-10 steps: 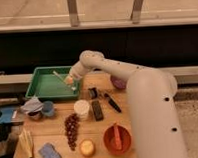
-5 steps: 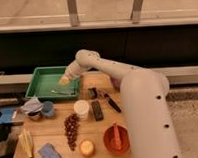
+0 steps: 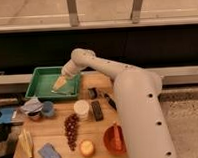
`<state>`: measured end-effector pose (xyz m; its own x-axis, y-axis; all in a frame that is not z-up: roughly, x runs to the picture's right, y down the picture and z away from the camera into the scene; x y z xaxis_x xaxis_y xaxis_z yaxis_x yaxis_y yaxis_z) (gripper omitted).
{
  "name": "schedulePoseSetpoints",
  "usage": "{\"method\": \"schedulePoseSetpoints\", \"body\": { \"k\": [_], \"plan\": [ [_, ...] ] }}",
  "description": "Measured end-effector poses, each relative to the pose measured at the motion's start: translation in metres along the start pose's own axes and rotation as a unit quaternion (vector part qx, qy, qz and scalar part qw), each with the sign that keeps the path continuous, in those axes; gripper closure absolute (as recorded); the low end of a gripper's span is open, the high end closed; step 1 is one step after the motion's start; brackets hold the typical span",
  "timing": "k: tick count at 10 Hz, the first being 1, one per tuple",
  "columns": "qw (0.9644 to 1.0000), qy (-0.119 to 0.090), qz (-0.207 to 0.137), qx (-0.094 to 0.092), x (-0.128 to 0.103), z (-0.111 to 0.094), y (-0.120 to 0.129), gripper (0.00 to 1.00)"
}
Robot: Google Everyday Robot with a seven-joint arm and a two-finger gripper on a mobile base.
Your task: Place fork in tray
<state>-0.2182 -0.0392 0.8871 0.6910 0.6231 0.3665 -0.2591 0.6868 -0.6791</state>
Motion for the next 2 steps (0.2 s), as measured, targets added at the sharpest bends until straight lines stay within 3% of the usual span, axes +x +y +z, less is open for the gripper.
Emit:
{"method": "schedulePoseSetpoints", "body": {
  "k": [2],
  "plan": [
    [1.0000, 0.001, 0.001, 0.000, 0.0019, -0.0004, -0.0008, 0.20]
  ]
}}
